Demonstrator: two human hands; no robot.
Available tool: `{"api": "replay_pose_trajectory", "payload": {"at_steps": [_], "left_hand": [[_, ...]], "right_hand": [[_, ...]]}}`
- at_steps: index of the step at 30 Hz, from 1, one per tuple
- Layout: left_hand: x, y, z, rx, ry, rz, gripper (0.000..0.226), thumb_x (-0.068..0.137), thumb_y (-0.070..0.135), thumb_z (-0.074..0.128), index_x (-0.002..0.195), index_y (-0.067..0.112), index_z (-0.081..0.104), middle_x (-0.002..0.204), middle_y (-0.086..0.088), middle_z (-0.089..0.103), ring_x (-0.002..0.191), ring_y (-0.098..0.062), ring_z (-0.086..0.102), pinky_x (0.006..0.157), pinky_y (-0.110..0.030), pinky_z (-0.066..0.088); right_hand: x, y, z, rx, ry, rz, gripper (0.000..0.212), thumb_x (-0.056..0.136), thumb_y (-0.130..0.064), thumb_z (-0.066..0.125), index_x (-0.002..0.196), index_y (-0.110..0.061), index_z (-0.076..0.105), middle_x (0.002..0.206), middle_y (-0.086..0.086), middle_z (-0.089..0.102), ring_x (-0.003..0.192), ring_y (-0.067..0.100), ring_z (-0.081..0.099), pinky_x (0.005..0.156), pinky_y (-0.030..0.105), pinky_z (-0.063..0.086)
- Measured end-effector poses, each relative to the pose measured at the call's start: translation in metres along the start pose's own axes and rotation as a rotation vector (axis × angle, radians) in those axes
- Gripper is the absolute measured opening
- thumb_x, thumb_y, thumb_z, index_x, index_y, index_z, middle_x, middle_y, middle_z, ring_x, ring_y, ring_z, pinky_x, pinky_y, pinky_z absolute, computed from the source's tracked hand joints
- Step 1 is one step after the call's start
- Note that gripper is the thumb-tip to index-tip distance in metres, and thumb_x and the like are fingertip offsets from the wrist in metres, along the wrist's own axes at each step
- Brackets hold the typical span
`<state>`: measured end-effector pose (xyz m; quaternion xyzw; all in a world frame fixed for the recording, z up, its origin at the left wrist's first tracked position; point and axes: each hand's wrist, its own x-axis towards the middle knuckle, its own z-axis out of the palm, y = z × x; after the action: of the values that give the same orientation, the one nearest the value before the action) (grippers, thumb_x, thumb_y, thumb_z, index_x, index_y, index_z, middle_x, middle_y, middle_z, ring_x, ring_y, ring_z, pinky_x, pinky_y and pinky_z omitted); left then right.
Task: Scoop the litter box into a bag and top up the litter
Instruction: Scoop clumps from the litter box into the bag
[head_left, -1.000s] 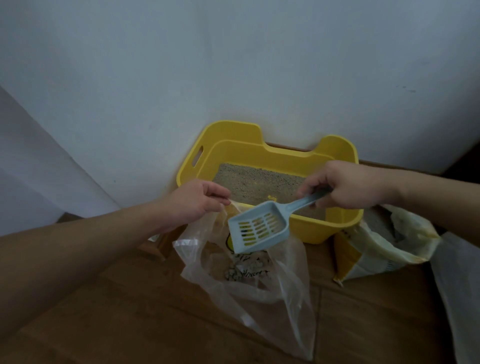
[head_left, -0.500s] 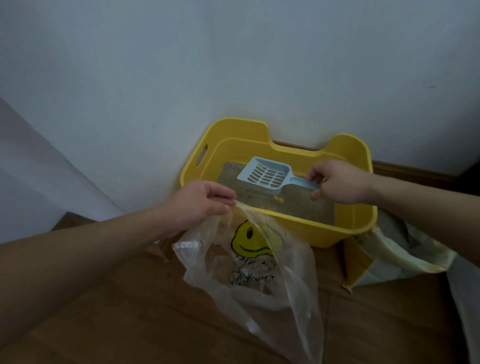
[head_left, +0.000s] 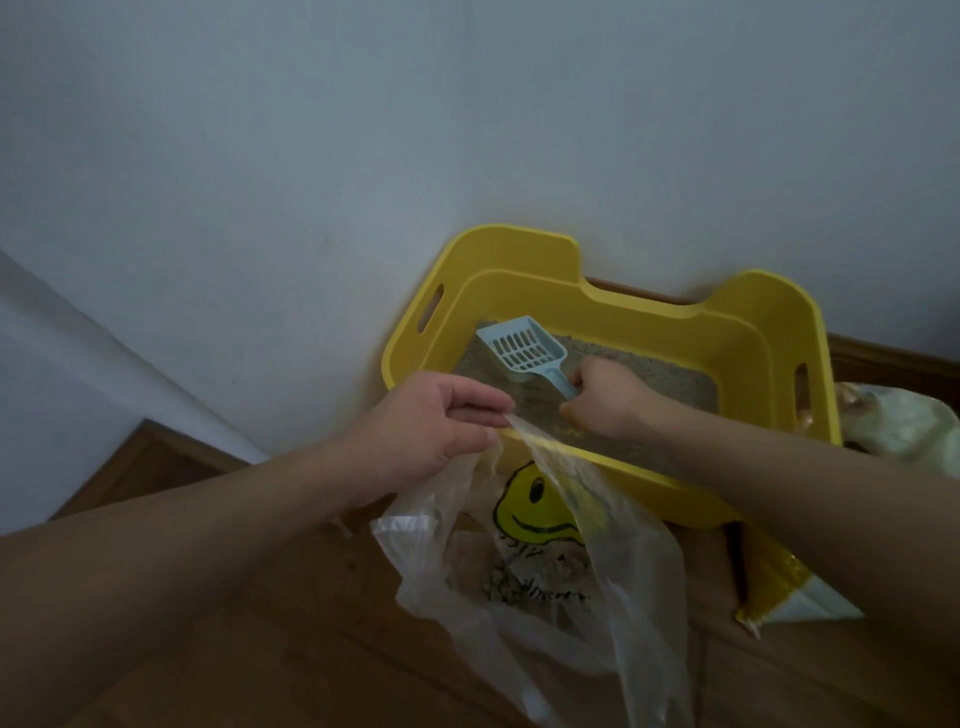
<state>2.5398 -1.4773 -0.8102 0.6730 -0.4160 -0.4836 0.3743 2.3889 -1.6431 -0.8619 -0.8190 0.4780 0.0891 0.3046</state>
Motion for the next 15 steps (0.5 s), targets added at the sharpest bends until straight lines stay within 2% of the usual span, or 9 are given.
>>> {"api": "replay_pose_trajectory", "payload": {"at_steps": [3, 6, 12, 15], "left_hand": [[0.002, -0.005, 0.001, -0.053, -0.002, -0.006, 0.034, 0.084, -0.007, 0.069, 0.11, 0.015, 0.071, 0.106, -0.004, 0.076, 0.103, -0.012, 0.071, 0.092, -0.027, 0.054], [0.002, -0.012, 0.002, -0.102, -0.014, -0.015, 0.034, 0.083, -0.008, 0.069, 0.11, 0.014, 0.071, 0.105, -0.006, 0.076, 0.103, -0.013, 0.071, 0.089, -0.026, 0.055], [0.0, -0.017, 0.0, -0.151, -0.016, -0.009, 0.035, 0.084, -0.01, 0.067, 0.108, 0.015, 0.071, 0.107, -0.006, 0.076, 0.105, -0.015, 0.07, 0.092, -0.03, 0.054], [0.001, -0.016, -0.001, -0.156, -0.019, 0.0, 0.036, 0.084, -0.013, 0.066, 0.108, 0.013, 0.071, 0.107, -0.006, 0.076, 0.105, -0.015, 0.07, 0.091, -0.028, 0.055]], "right_hand": [[0.016, -0.007, 0.013, -0.01, 0.006, 0.018, 0.01, 0.094, -0.016, 0.059, 0.098, -0.014, 0.05, 0.085, 0.003, 0.054, 0.076, 0.019, 0.053, 0.05, 0.026, 0.036], [0.032, -0.008, 0.027, -0.027, 0.003, 0.035, 0.017, 0.093, -0.018, 0.061, 0.106, -0.014, 0.053, 0.097, 0.006, 0.057, 0.082, 0.021, 0.054, 0.062, 0.028, 0.043], [0.054, -0.008, 0.036, -0.065, -0.012, 0.068, 0.028, 0.095, -0.026, 0.061, 0.116, -0.008, 0.058, 0.108, 0.01, 0.062, 0.085, 0.023, 0.056, 0.069, 0.029, 0.048], [0.06, -0.01, 0.038, -0.041, 0.001, 0.062, 0.038, 0.094, -0.034, 0.063, 0.121, -0.007, 0.058, 0.105, 0.009, 0.061, 0.09, 0.024, 0.058, 0.071, 0.029, 0.045]]}}
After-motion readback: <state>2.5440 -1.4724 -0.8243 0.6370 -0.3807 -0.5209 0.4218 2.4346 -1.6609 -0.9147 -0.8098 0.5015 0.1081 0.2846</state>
